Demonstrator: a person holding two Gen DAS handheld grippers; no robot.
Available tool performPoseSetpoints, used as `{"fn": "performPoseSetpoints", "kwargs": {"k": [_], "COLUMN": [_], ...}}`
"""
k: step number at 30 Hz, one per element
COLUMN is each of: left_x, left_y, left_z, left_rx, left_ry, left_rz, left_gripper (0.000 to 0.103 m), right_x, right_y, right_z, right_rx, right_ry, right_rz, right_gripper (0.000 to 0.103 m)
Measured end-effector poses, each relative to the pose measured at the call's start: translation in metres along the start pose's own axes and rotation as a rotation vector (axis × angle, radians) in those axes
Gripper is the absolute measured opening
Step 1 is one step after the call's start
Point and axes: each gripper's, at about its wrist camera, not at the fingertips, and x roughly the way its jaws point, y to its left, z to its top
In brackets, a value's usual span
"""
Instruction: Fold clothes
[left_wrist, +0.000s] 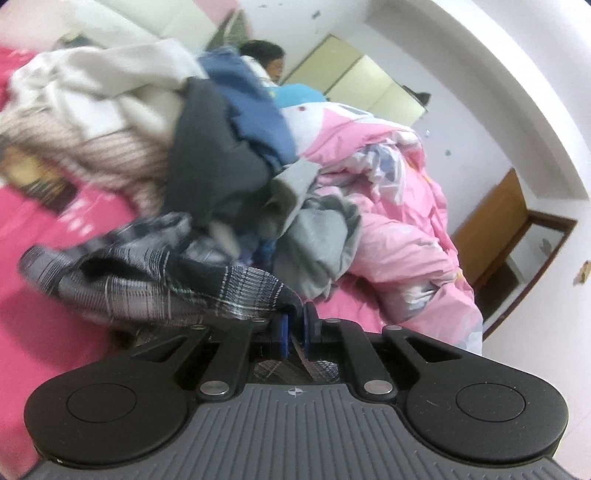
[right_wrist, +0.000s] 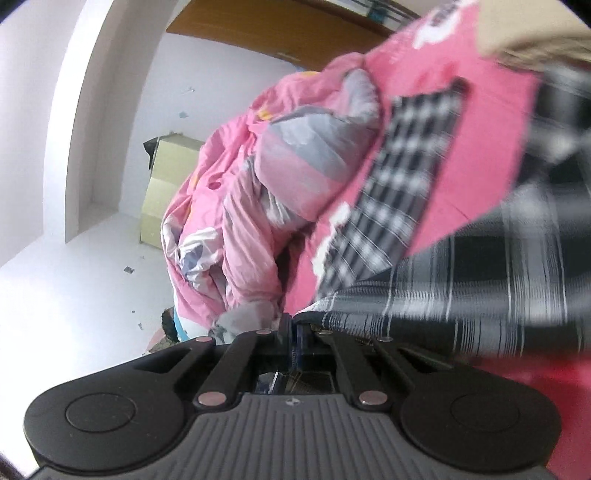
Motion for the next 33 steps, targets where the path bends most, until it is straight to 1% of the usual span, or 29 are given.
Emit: {"fn": "performPoseSetpoints", "kwargs": {"k": [2, 7, 10, 13, 14, 15, 17, 18, 19, 20, 21, 22, 23, 24, 25, 26, 27, 28, 31, 33], "left_x": [0.023, 0.100, 0.149, 0.201, 0.218, 0.235, 0.262, 0.270, 0.273, 0.270, 0.267, 0.264, 0.260, 0.255, 0.250, 0.244, 0.238, 0.232, 0.213, 0.196], "left_y": [-0.008, -0.015, -0.018, -0.014, -0.009, -0.002, 0.016, 0.026, 0.033, 0.035, 0.037, 0.039, 0.039, 0.035, 0.032, 0.028, 0.025, 0.021, 0.013, 0.006], "left_z": [0.010, 0.033, 0.044, 0.046, 0.044, 0.040, 0.030, 0.025, 0.021, 0.020, 0.019, 0.019, 0.019, 0.021, 0.023, 0.026, 0.029, 0.031, 0.039, 0.042], "left_rx": [0.031, 0.097, 0.153, 0.202, 0.211, 0.209, 0.170, 0.140, 0.118, 0.106, 0.094, 0.082, 0.077, 0.082, 0.080, 0.070, 0.060, 0.050, -0.005, -0.025], "left_ry": [0.004, 0.054, 0.084, 0.128, 0.152, 0.182, 0.250, 0.271, 0.277, 0.266, 0.255, 0.244, 0.235, 0.228, 0.221, 0.212, 0.204, 0.195, 0.193, 0.195], "left_rz": [0.000, 0.043, 0.071, 0.119, 0.139, 0.160, 0.200, 0.208, 0.204, 0.185, 0.167, 0.148, 0.136, 0.134, 0.131, 0.128, 0.124, 0.121, 0.109, 0.107], "left_gripper": [0.005, 0.005, 0.005, 0.006, 0.009, 0.011, 0.015, 0.016, 0.018, 0.019, 0.021, 0.030, 0.034, 0.041, 0.052, 0.058, 0.067, 0.069, 0.069, 0.070], "right_x": [0.029, 0.118, 0.176, 0.233, 0.253, 0.273, 0.306, 0.318, 0.326, 0.329, 0.327, 0.324, 0.320, 0.314, 0.306, 0.299, 0.292, 0.285, 0.260, 0.241], "right_y": [0.010, 0.018, 0.008, -0.009, -0.021, -0.036, -0.070, -0.088, -0.106, -0.113, -0.113, -0.112, -0.109, -0.104, -0.100, -0.096, -0.094, -0.091, -0.084, -0.079], "right_z": [0.018, 0.061, 0.081, 0.097, 0.100, 0.102, 0.104, 0.104, 0.101, 0.100, 0.100, 0.101, 0.101, 0.101, 0.101, 0.102, 0.102, 0.102, 0.097, 0.091], "right_rx": [-0.022, -0.030, -0.018, -0.009, 0.007, 0.034, 0.116, 0.162, 0.211, 0.229, 0.227, 0.222, 0.216, 0.215, 0.216, 0.225, 0.237, 0.249, 0.266, 0.282], "right_ry": [0.006, 0.045, 0.066, 0.088, 0.102, 0.116, 0.163, 0.183, 0.198, 0.209, 0.215, 0.224, 0.230, 0.233, 0.235, 0.242, 0.253, 0.263, 0.297, 0.323], "right_rz": [0.000, -0.023, -0.065, -0.107, -0.108, -0.106, -0.139, -0.153, -0.162, -0.149, -0.121, -0.096, -0.079, -0.082, -0.096, -0.114, -0.135, -0.148, -0.178, -0.214], "right_gripper": [0.003, 0.003, 0.002, 0.003, 0.003, 0.005, 0.016, 0.029, 0.008, 0.008, 0.015, 0.030, 0.038, 0.045, 0.049, 0.052, 0.063, 0.070, 0.075, 0.076]}}
